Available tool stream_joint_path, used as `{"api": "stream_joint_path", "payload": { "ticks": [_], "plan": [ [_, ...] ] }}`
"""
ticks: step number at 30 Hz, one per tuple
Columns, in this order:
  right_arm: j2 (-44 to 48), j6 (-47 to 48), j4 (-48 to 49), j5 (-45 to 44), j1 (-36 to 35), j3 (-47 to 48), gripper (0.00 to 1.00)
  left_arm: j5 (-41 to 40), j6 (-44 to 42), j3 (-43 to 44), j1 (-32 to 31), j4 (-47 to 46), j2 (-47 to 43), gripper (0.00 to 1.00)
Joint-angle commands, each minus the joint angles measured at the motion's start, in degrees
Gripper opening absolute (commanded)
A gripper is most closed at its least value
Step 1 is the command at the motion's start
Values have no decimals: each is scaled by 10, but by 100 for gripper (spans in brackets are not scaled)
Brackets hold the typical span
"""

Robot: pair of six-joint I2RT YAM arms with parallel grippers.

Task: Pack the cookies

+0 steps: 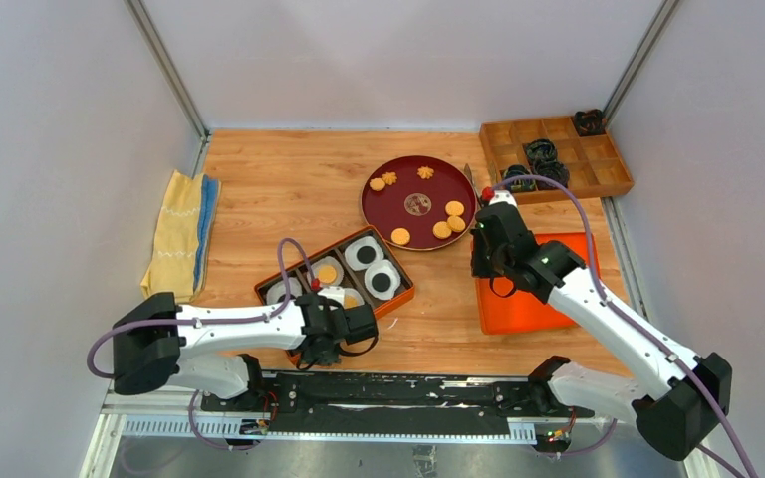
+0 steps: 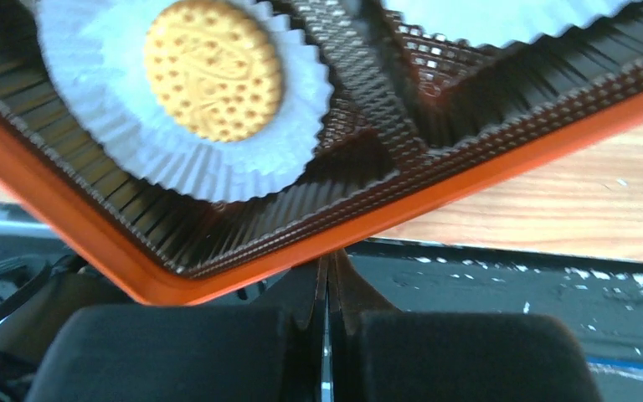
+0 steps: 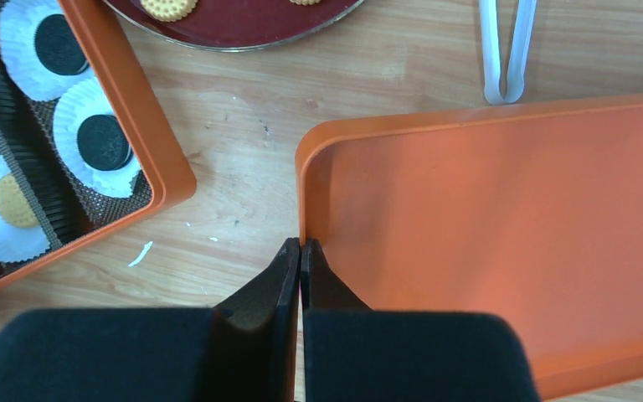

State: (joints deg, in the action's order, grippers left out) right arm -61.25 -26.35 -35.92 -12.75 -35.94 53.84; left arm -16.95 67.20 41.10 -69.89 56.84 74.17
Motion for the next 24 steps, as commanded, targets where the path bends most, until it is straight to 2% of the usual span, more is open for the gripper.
{"api": "stream_joint_path", "payload": {
  "ticks": [1,11,16,24],
  "plan": [
    [18,26,-30,13,8,25,0,-79,70,-5,23,78,-30,0],
    [52,38,-30,48,7,73,0,-164,10,-4,156,88,-40,0],
    [58,39,-33,48,7,88,0,-212,-5,37,179,85,18,0],
    [61,42,-33,41,7,86,0,-286,-63,114,262,59,110,0]
  ]
}}
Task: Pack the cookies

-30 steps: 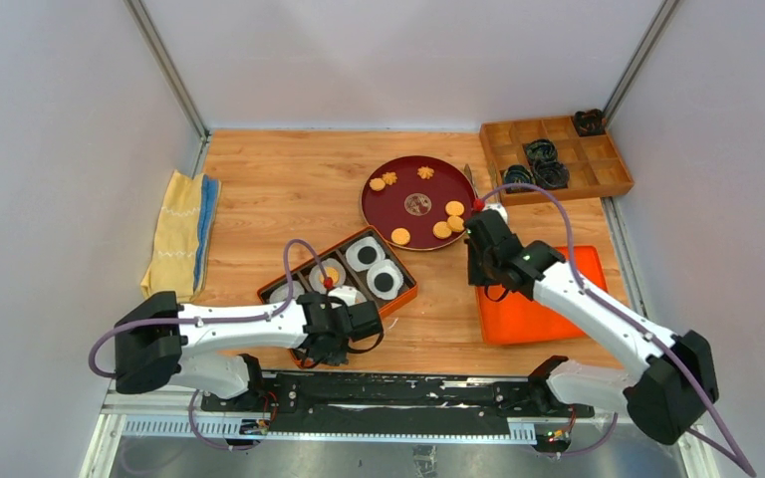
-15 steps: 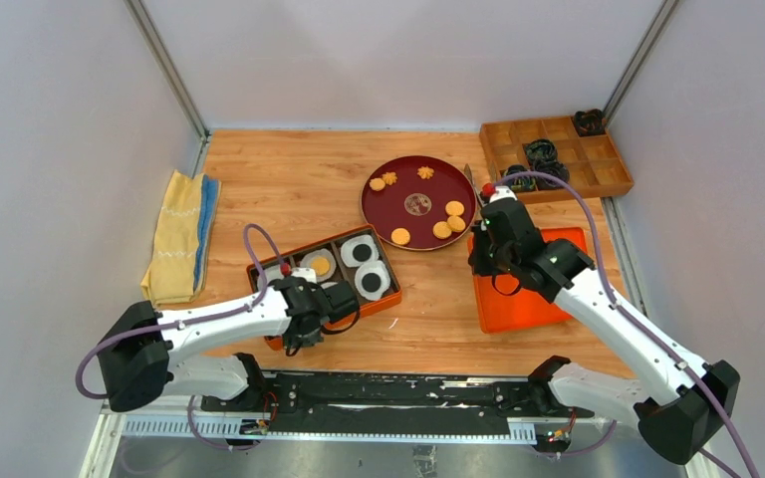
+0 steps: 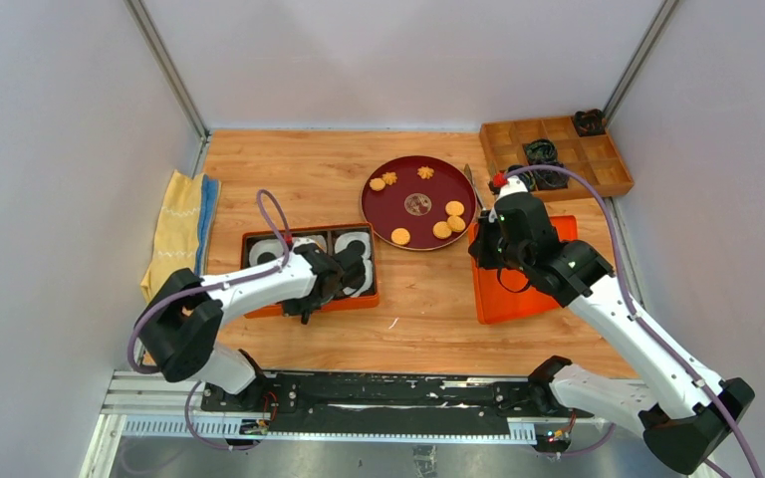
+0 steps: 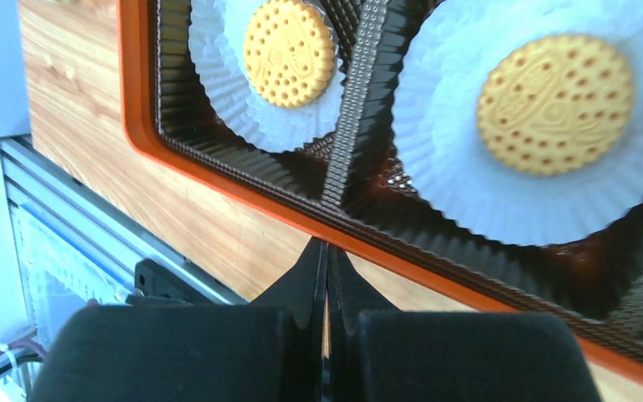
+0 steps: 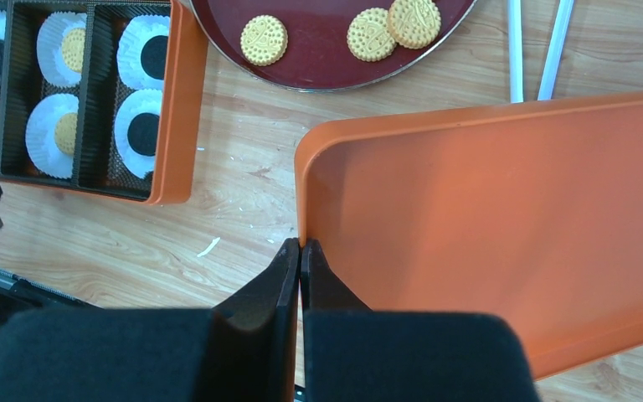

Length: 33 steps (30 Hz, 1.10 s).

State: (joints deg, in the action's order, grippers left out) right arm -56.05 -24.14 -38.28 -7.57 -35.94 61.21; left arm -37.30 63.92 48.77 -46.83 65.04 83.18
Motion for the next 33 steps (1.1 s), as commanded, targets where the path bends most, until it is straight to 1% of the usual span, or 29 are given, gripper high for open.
{"api": "stream_joint_path", "payload": {
  "ticks": [1,3,6,10,13,15,20,23,29,33],
  "plan": [
    [8,20,-8,-12,7,12,0,-87,-40,46,40,-31,21,0],
    [7,21,-8,-12,7,14,0,-89,-59,67,49,-37,25,0],
    [6,22,-7,-16,7,21,0,-53,-89,95,48,-37,16,0],
    [4,24,-4,-26,7,26,0,-15,-106,119,19,-42,-34,0],
    [4,24,4,-27,7,28,0,34,-145,137,17,-95,-34,0],
    [0,23,10,-28,7,31,0,58,-164,149,17,-135,-4,0],
    [-4,25,10,-34,7,43,0,122,-205,198,17,-210,124,0],
    [-2,30,10,-46,9,47,0,149,-214,226,16,-233,180,0],
    [3,33,9,-59,8,50,0,177,-223,260,9,-252,241,0],
    [1,31,10,-65,8,48,0,201,-228,300,-15,-254,257,0]
  ]
}}
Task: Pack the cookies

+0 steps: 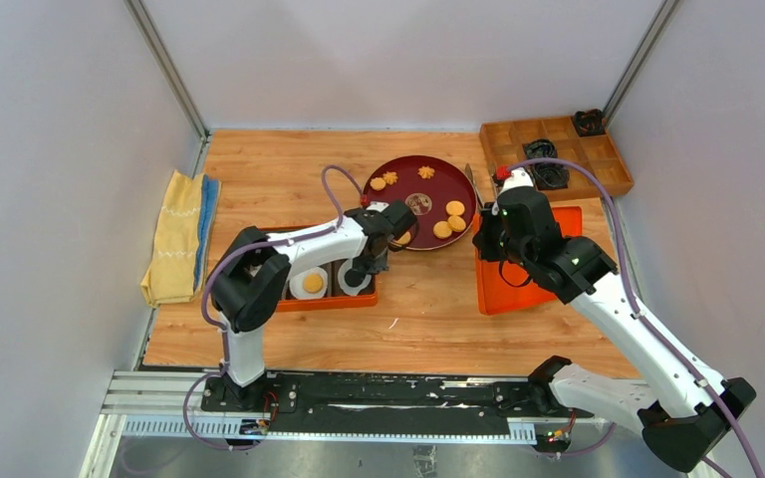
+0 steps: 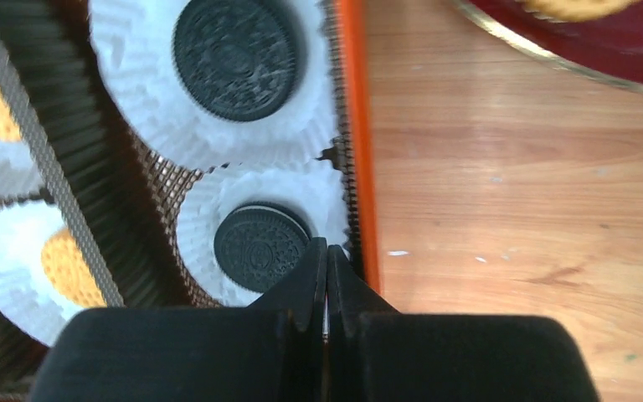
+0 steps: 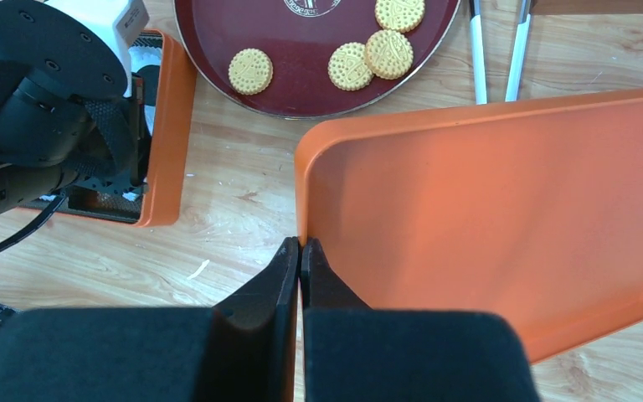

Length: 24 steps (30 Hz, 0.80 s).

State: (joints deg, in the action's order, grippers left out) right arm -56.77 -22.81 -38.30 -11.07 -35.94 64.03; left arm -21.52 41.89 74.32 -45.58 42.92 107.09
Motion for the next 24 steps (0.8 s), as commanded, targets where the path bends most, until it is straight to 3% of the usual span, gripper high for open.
{"api": "stream_joint_path", "payload": {
  "ticks": [1,9,18,24],
  "plan": [
    [7,16,10,-31,8,19,0,49,-9,58,-38,-34,21,0],
    [1,22,11,-38,9,28,0,100,-3,116,-103,-36,62,0],
    [-2,20,6,-35,15,18,0,142,9,51,-150,-87,82,0],
    [-5,3,4,-25,15,17,0,177,-13,55,-198,-109,82,0]
  ]
}}
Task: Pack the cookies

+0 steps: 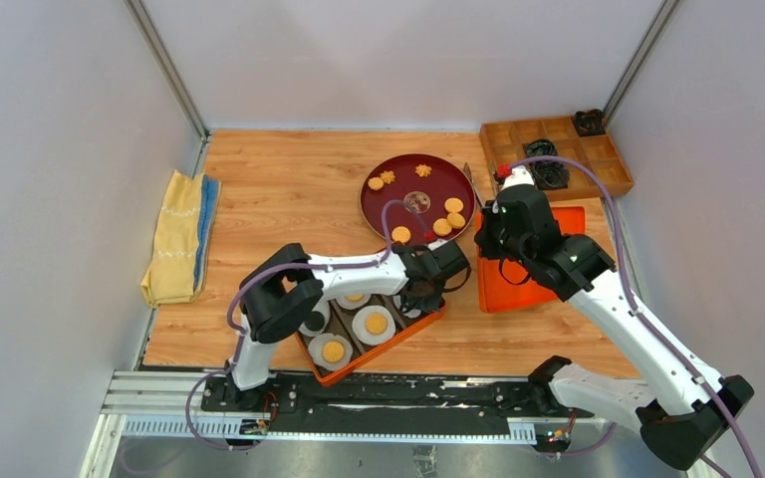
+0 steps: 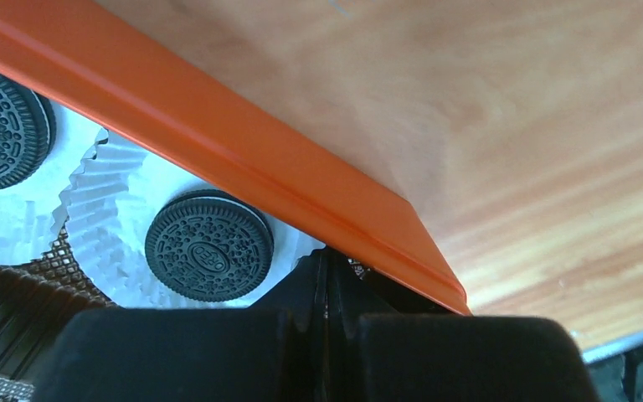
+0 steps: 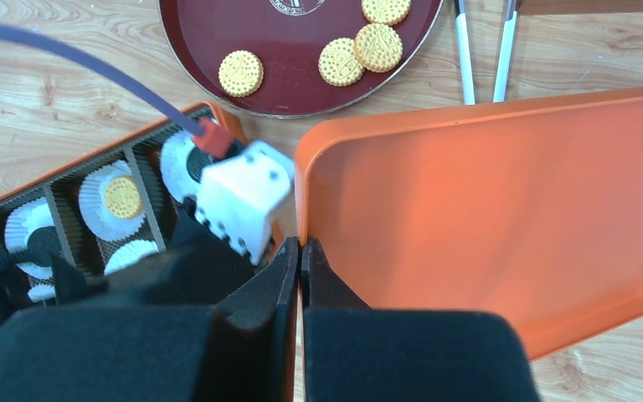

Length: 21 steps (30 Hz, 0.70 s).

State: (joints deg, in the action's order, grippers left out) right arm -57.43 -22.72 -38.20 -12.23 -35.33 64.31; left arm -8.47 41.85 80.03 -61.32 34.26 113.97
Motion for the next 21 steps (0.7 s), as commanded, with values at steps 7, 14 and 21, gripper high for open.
{"api": "stream_joint_path", "payload": {
  "ticks": [7,14,21],
  "plan": [
    [11,0,-10,-25,9,21,0,65,-51,-38,-58,-40,-35,0],
    [19,3,-6,-35,9,21,0,-197,12,-35,-55,87,-163,0],
    [8,11,5,-22,9,17,0,-247,88,-86,13,145,-239,0]
  ]
}}
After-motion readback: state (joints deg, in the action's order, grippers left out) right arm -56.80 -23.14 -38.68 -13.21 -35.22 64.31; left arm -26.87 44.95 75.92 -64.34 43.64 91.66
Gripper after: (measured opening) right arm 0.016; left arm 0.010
